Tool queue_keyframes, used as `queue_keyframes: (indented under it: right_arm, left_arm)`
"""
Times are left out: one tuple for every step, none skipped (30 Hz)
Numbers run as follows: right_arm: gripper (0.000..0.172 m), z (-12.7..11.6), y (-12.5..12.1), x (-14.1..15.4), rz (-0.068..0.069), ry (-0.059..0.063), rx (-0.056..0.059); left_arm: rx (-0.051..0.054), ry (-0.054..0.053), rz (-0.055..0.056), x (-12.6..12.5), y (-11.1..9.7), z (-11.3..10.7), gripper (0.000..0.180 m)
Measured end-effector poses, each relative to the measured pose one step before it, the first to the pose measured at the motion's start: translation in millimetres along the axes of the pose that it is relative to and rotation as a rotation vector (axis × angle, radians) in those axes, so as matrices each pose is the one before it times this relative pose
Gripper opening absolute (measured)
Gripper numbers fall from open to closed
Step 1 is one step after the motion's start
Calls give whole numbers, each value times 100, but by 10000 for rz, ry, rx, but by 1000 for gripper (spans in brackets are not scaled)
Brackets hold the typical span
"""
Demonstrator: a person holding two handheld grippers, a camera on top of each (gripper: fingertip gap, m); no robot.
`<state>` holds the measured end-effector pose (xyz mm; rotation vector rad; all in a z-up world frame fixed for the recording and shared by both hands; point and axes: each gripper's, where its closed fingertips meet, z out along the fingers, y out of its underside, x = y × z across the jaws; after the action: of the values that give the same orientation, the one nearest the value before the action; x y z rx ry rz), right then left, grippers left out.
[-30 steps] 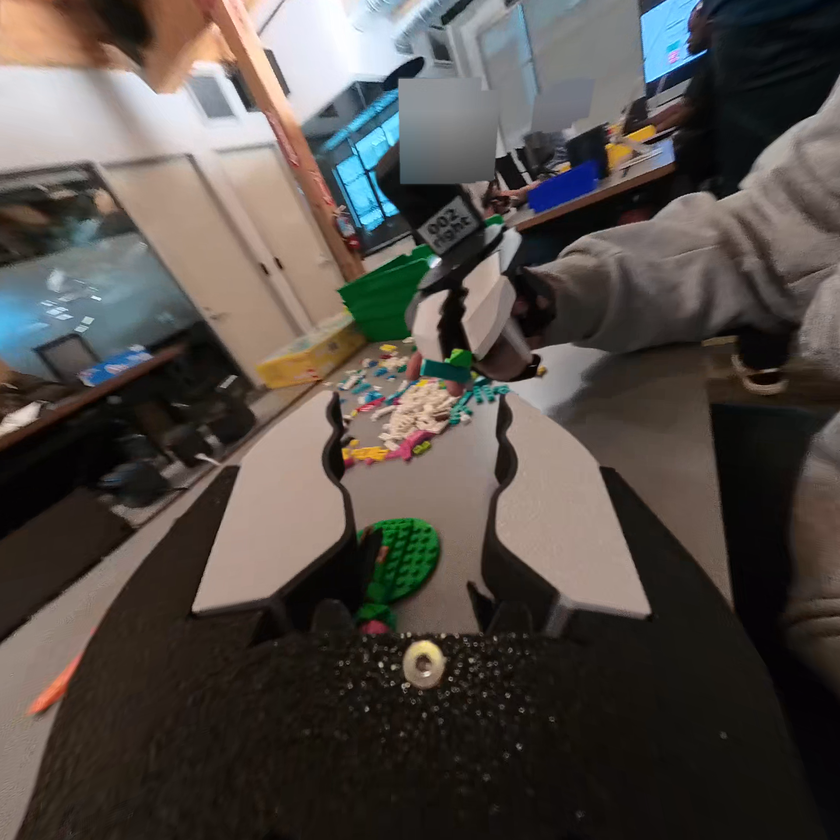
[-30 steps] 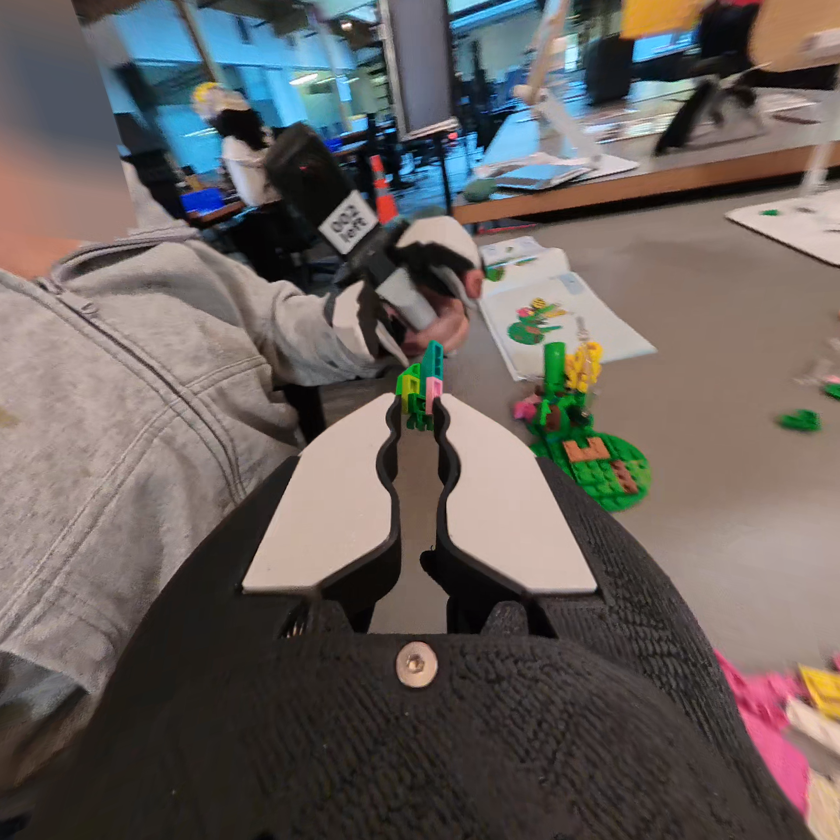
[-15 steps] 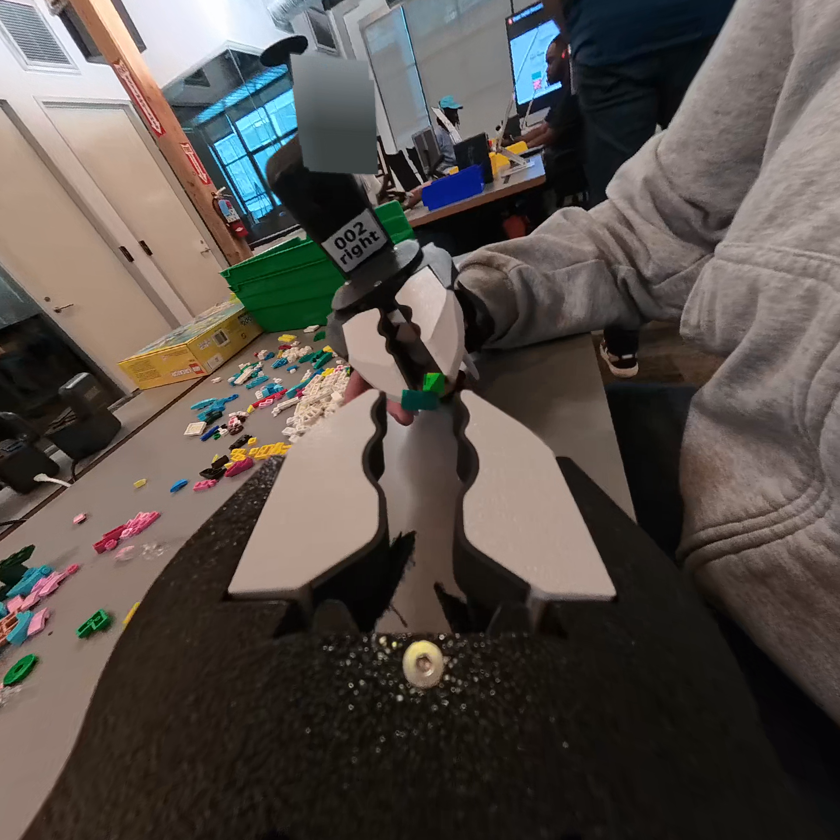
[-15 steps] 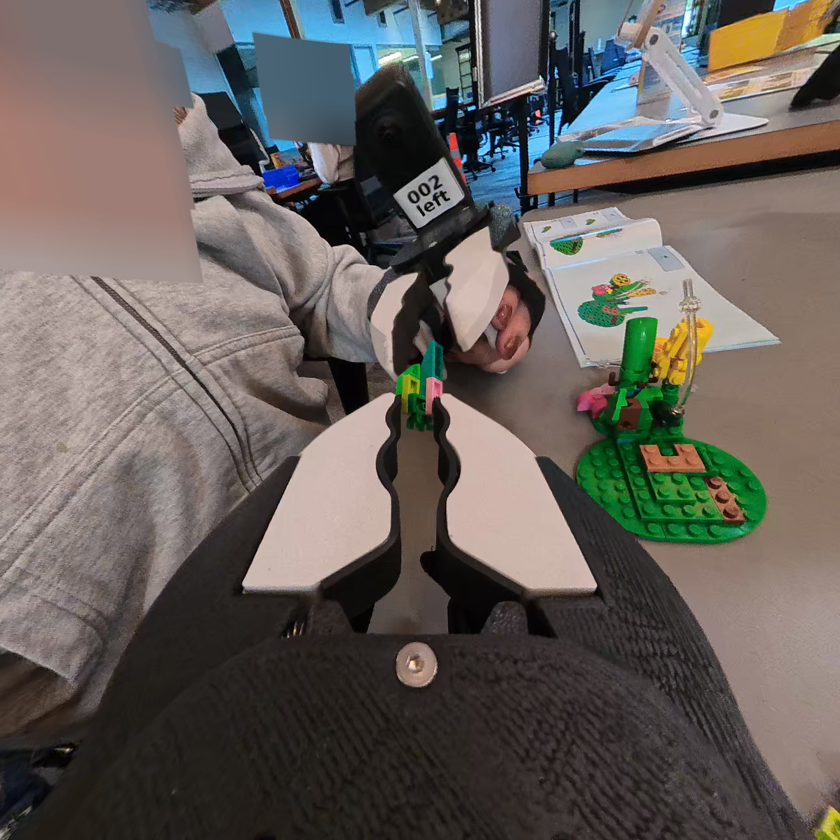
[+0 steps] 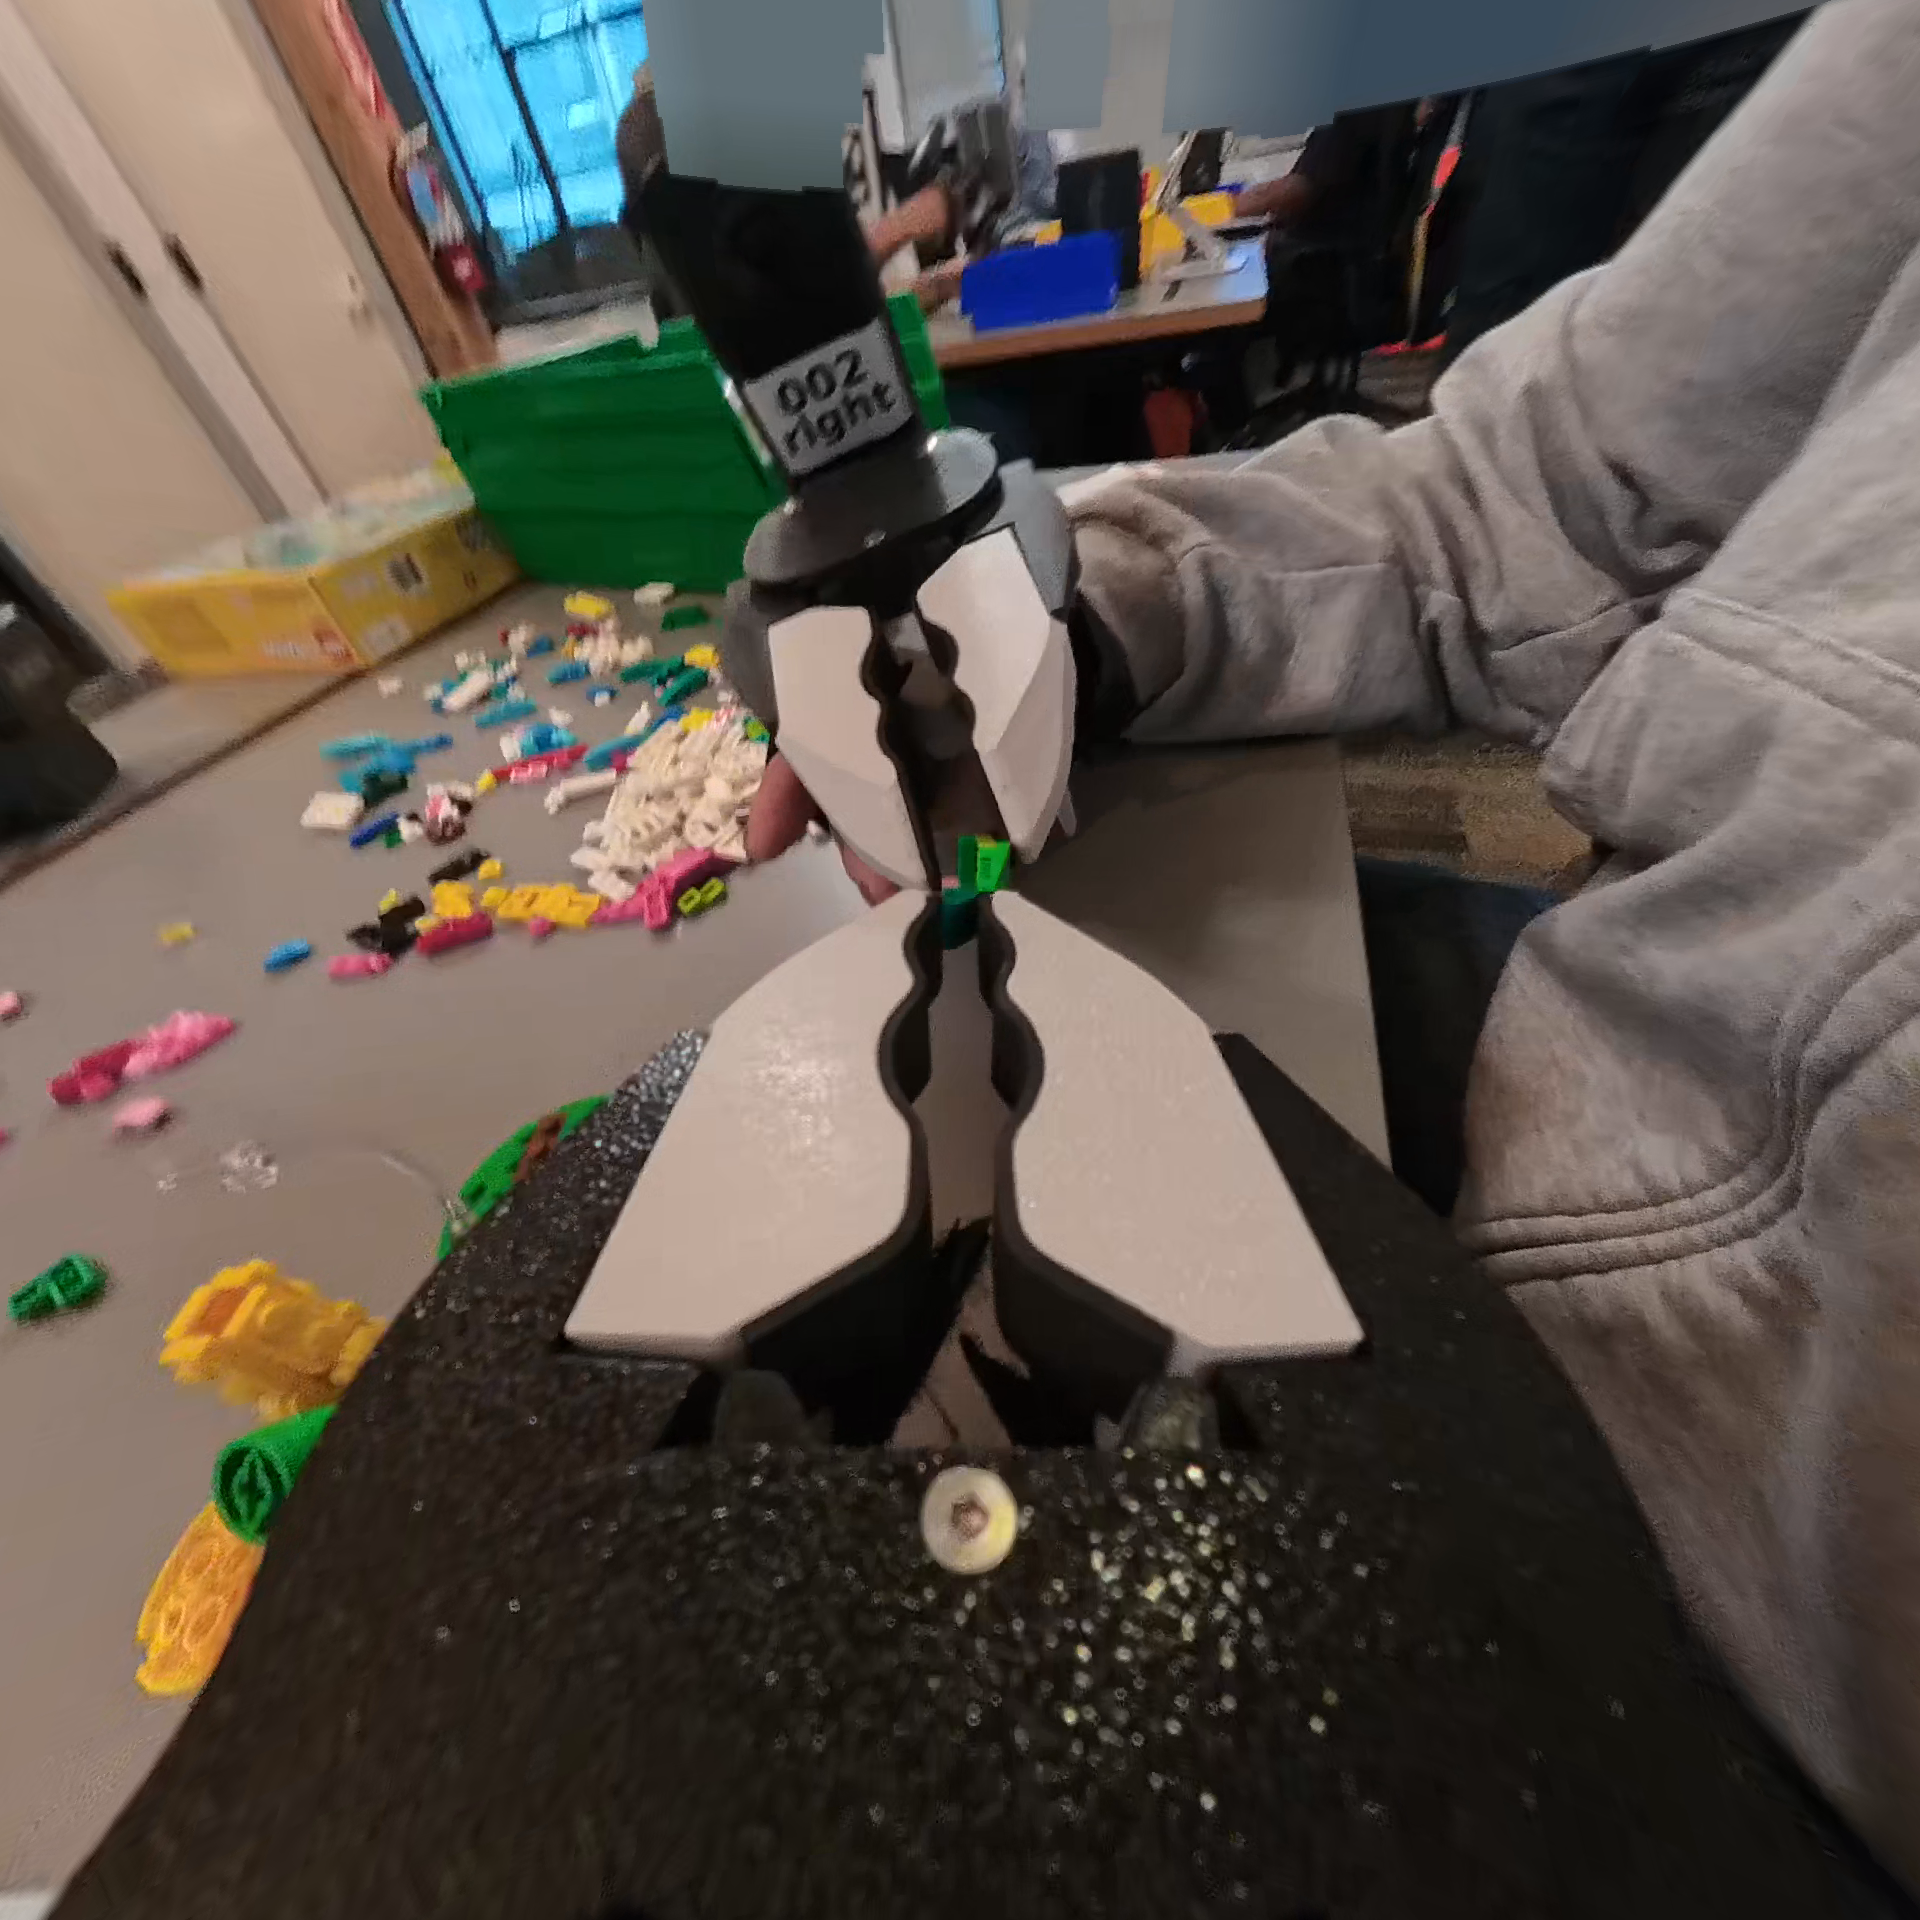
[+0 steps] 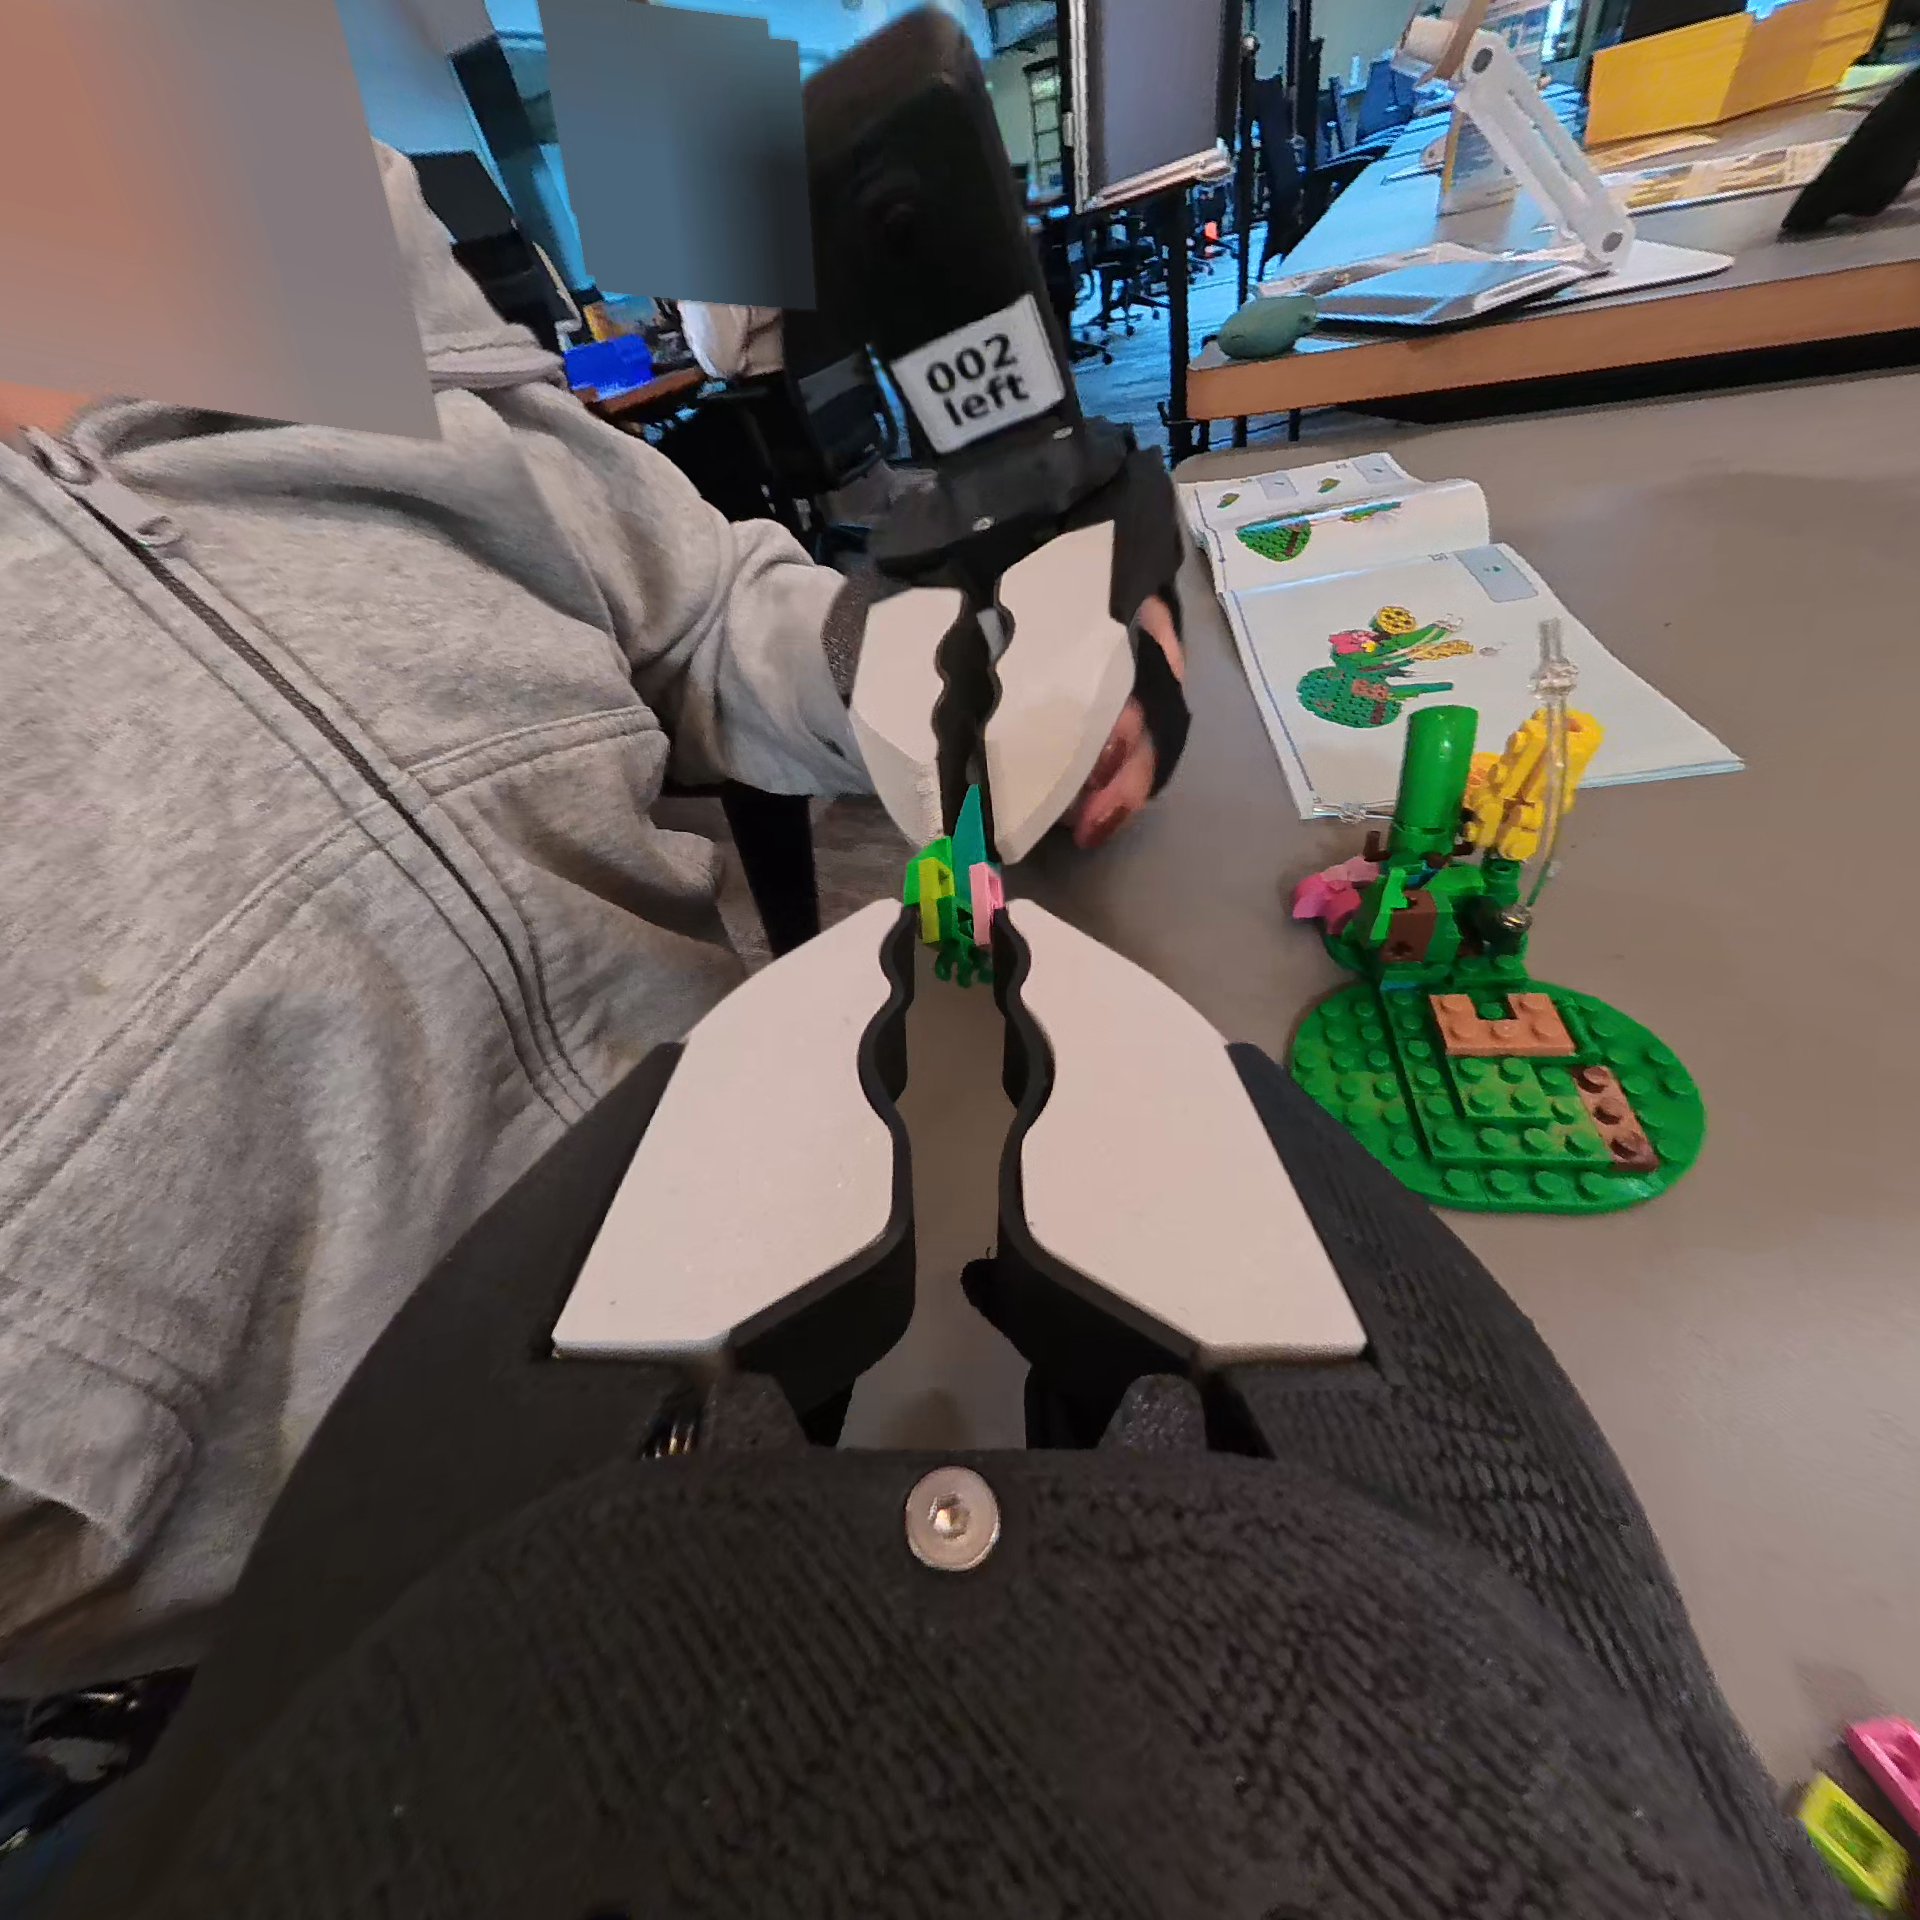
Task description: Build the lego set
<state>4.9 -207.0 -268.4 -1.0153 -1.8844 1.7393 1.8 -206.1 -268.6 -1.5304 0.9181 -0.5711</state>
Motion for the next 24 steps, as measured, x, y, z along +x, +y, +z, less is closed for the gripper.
queue_keyframes:
  right_arm:
    - [12,-195,52,319,-83,197,-54]
    - [12,-158,70,320,-102,213,-69]
    - [13,-102,118,298,-157,218,-110]
    - [16,-66,136,221,-202,193,-142]
    - [21,-47,116,199,-183,204,-156]
    - [25,6,127,255,-215,264,-209]
    - [29,48,176,306,-290,333,-262]
    - [33,109,196,280,-370,355,-298]
    - [34,174,210,126,-418,278,-334]
    - [34,244,241,-3,-406,211,-369]
    - [34,276,276,-66,-397,172,-413]
    - [33,310,323,-43,-378,177,-440]
    - [33,314,355,-50,-352,158,-443]
    - [33,315,368,-70,-284,139,-436]
    - [32,313,395,-13,-220,151,-448]
    - [32,299,374,-71,-200,109,-426]
    - [33,264,270,-81,-190,88,-338]
    - [33,198,73,-157,-186,33,-193]
    - [32,146,-48,-128,-167,39,-113]
    - [30,92,-49,-45,-180,72,-100]
    - [28,60,-53,13,-210,102,-94]
    - [26,20,-57,47,-221,121,-73]
    - [21,-8,-105,54,-212,119,-30]
    - [15,-30,-105,-16,-187,59,-4]
  left_arm:
    - [-320,-165,-109,-244,191,109,6]
    - [-304,-191,25,-273,190,92,6]
    - [-348,-217,34,-339,284,94,6]
    - [-472,-333,27,-520,510,101,6]
    - [-505,-312,63,-503,616,100,6]
    - [-504,-213,63,-333,622,124,6]
    - [-492,-163,10,-240,587,158,6]
    - [-441,-48,-12,-60,475,170,6]
    - [-371,-29,7,17,375,170,6]
    - [-330,-87,35,-50,320,140,6]
    - [-277,-84,80,-37,253,118,6]
    - [-211,-24,117,42,193,84,6]
    - [-150,-22,99,44,122,59,6]
    - [-82,20,91,89,37,34,6]
    - [-67,103,72,206,9,21,6]
    - [-68,74,47,143,-2,2,6]
    - [-52,54,66,129,-30,11,6]
    - [-54,56,103,148,-30,11,6]
    - [-64,-23,93,41,-9,11,6]
    - [-67,3,108,94,13,36,6]
    - [-77,41,116,136,44,53,6]
    - [-67,-16,86,59,44,69,6]
    - [-21,-13,75,54,9,77,6]
    - [25,39,46,117,-23,74,6]
